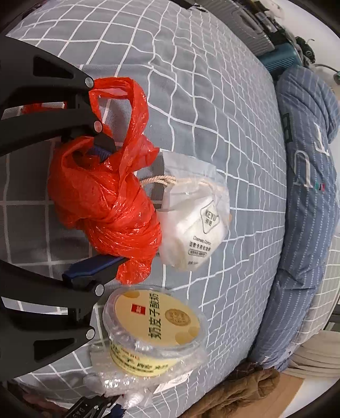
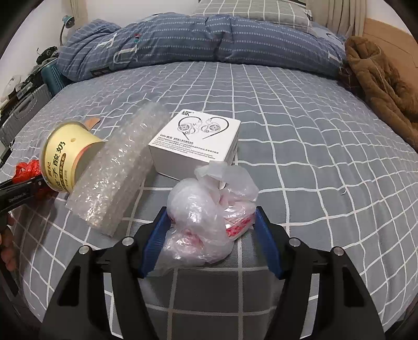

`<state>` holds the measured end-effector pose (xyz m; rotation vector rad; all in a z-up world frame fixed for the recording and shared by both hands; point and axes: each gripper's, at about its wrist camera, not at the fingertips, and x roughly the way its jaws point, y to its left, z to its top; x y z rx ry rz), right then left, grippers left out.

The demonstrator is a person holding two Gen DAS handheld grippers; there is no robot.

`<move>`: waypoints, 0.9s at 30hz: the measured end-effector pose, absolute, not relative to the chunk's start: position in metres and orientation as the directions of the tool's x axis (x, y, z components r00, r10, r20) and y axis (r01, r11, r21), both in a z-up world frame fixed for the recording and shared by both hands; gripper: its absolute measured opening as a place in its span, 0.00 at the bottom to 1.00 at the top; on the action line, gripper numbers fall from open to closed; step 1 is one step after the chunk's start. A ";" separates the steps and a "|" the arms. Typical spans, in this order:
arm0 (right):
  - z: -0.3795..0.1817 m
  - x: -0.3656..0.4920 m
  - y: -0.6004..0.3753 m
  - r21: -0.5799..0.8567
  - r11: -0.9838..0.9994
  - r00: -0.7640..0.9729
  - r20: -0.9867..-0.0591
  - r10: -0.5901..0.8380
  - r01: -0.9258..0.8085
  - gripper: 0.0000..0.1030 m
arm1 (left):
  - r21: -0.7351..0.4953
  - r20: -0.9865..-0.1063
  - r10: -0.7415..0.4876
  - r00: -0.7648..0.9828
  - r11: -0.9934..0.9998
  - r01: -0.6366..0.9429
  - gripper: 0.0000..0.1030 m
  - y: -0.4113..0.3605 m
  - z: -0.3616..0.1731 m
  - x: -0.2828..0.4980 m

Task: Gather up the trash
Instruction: 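Grasp the red plastic bag with the left gripper while the right grasps the clear bag, then carry the red bag and clear bag down toward the trash bin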

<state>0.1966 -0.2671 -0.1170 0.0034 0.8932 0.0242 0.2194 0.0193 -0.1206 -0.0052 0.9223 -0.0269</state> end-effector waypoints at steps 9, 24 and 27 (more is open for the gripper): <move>-0.106 0.187 -0.270 0.006 1.000 0.654 -0.756 0.012 -0.012 0.60 | -0.038 -0.770 -0.052 0.636 0.999 0.036 0.60 0.015 -0.098 0.201; -0.085 0.164 -0.265 0.001 1.000 0.691 -0.723 0.013 -0.018 0.60 | -0.089 -0.745 -0.083 0.662 0.996 0.024 0.60 0.023 -0.080 0.174; -0.078 0.156 -0.262 0.005 1.000 0.700 -0.713 0.024 -0.029 0.60 | -0.091 -0.736 -0.086 0.671 0.995 0.028 0.60 0.021 -0.075 0.165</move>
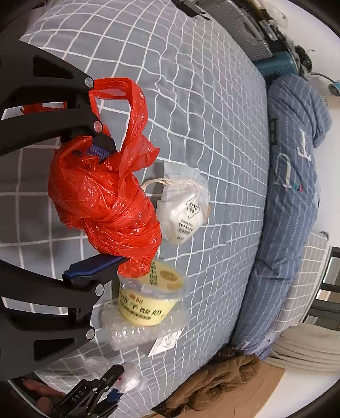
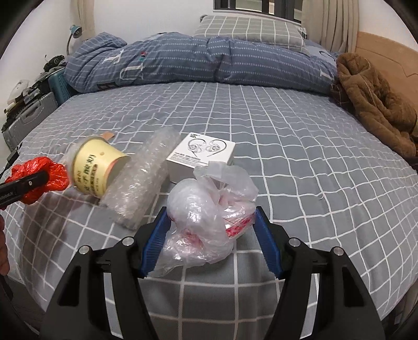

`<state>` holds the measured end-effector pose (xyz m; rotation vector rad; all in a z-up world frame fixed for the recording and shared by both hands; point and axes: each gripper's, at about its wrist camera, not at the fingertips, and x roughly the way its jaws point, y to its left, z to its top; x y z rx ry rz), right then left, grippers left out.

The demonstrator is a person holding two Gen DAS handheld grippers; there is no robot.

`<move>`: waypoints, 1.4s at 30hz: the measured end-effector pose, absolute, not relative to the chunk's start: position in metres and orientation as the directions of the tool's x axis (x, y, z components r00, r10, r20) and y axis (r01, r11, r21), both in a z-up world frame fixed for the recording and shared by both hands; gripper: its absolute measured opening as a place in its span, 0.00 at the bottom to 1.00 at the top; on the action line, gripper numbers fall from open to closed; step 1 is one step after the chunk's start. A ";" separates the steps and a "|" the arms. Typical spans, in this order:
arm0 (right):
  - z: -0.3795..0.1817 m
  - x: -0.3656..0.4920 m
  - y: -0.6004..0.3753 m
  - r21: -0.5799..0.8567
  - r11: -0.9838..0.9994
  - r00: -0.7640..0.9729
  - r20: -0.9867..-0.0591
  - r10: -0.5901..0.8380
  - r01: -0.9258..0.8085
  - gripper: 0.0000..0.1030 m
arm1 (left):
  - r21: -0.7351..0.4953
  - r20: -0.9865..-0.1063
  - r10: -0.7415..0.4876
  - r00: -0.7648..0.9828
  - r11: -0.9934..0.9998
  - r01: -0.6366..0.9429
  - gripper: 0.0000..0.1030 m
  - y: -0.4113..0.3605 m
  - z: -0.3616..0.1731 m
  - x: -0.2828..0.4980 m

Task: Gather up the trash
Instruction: 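Carry the red bag and clear bag down toward the trash bin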

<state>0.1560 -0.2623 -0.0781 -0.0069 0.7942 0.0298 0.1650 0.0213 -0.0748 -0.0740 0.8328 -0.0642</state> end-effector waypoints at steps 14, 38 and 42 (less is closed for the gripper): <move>-0.047 0.119 -0.260 0.029 0.999 0.749 -0.661 0.051 -0.042 0.60 | -0.120 -0.708 -0.125 0.695 0.991 0.057 0.60 0.011 -0.057 0.116; -0.020 0.057 -0.254 0.021 0.998 0.780 -0.623 0.060 -0.061 0.60 | -0.122 -0.701 -0.154 0.696 0.988 0.096 0.60 -0.004 -0.049 0.052; -0.017 0.051 -0.252 0.031 0.997 0.781 -0.621 0.070 -0.065 0.60 | -0.123 -0.698 -0.161 0.698 0.987 0.104 0.60 -0.006 -0.046 0.041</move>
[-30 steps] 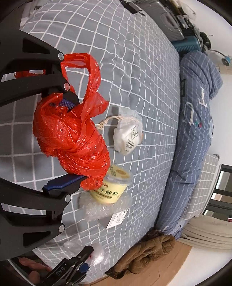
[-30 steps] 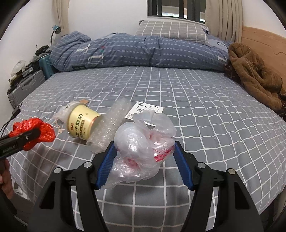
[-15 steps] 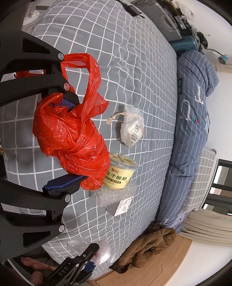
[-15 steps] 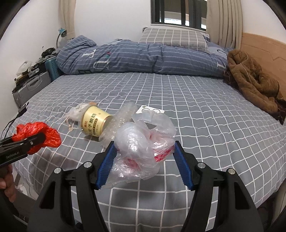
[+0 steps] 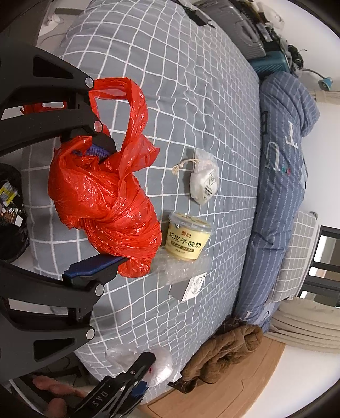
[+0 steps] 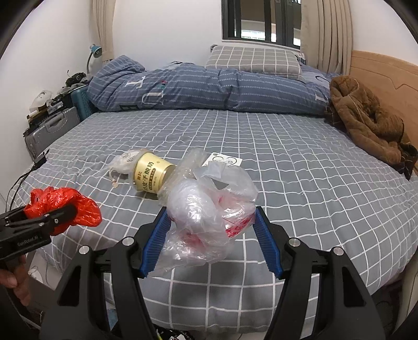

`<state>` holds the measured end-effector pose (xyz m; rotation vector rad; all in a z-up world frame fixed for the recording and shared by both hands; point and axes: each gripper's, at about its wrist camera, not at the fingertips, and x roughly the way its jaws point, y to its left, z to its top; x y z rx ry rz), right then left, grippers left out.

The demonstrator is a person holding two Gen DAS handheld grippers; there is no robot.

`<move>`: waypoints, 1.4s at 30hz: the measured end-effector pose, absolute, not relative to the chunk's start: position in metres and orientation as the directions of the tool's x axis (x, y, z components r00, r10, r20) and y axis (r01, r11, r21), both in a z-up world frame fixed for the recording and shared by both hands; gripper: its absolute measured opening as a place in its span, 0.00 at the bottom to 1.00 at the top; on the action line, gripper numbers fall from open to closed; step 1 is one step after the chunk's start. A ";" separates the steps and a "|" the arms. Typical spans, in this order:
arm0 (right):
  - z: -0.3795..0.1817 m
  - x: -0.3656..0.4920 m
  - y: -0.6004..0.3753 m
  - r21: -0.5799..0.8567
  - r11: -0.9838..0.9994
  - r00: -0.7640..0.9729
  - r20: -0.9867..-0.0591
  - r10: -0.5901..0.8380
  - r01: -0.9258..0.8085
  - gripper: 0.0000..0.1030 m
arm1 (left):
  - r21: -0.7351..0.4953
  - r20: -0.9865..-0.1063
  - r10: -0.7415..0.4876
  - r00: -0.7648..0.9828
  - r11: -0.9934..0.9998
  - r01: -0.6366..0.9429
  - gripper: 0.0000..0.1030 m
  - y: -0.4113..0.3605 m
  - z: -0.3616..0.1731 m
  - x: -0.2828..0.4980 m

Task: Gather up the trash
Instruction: 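Carry the red bag and clear bag down toward the trash bin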

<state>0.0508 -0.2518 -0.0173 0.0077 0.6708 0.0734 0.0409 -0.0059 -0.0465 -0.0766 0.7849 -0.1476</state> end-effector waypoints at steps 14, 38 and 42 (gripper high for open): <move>-0.010 0.020 -0.242 0.040 0.996 0.787 -0.611 0.087 -0.080 0.60 | -0.122 -0.702 -0.157 0.695 0.988 0.099 0.60 -0.001 -0.048 0.004; -0.014 -0.037 -0.244 0.089 0.994 0.769 -0.629 0.110 -0.070 0.60 | -0.140 -0.714 -0.183 0.676 0.983 0.119 0.60 -0.008 -0.052 -0.056; -0.016 -0.048 -0.243 0.102 0.992 0.765 -0.633 0.120 -0.072 0.60 | -0.146 -0.718 -0.184 0.671 0.983 0.113 0.60 -0.006 -0.054 -0.068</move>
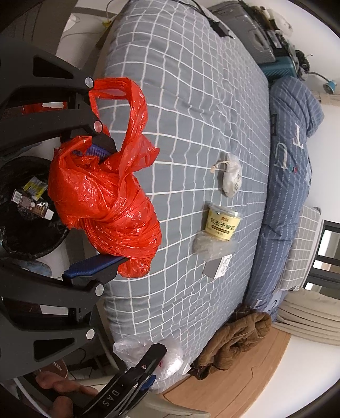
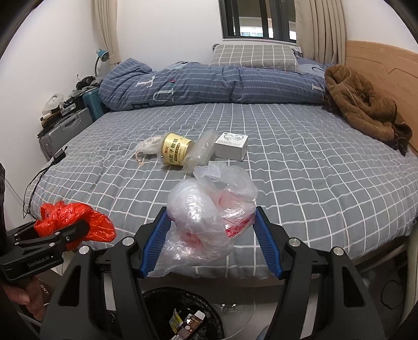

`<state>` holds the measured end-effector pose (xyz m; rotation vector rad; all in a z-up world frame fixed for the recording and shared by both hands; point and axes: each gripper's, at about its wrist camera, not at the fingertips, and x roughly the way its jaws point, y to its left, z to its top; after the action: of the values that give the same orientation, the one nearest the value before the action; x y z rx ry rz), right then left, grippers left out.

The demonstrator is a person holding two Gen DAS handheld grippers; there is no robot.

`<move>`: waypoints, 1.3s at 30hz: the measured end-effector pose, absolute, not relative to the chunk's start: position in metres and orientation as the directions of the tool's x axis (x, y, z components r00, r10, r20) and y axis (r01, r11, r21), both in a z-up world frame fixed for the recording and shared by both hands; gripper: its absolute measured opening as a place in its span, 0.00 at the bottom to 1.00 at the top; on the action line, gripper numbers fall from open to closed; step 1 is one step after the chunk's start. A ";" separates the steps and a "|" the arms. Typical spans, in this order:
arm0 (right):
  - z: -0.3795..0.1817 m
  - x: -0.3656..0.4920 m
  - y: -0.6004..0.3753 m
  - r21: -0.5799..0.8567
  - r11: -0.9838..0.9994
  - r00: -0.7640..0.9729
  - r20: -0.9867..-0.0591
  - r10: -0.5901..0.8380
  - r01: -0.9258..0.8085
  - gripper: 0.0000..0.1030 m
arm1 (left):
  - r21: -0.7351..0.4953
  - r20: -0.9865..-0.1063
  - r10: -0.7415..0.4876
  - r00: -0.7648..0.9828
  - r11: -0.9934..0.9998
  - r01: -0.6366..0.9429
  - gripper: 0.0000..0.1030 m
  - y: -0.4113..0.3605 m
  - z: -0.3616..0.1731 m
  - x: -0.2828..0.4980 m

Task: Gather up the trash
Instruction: 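Carry the red bag and clear bag down toward the trash bin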

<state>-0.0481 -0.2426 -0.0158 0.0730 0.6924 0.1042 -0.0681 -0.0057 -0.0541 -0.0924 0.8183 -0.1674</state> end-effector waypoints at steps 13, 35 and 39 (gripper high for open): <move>-0.044 -0.085 -0.227 0.105 0.991 0.705 -0.697 0.132 -0.083 0.60 | -0.148 -0.767 -0.171 0.619 0.985 0.088 0.60 -0.001 -0.079 -0.106; -0.081 -0.123 -0.227 0.105 0.993 0.623 -0.773 0.120 -0.062 0.60 | -0.146 -0.843 -0.163 0.513 0.987 0.073 0.60 -0.007 -0.124 -0.145; -0.098 -0.119 -0.235 0.099 0.994 0.602 -0.791 0.107 -0.047 0.60 | -0.141 -0.862 -0.158 0.482 0.987 0.070 0.60 -0.009 -0.144 -0.139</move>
<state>-0.1189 -0.2350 -0.0975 0.0702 0.9208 0.0891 -0.1393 -0.0088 -0.1437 -0.0909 1.0586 -0.1390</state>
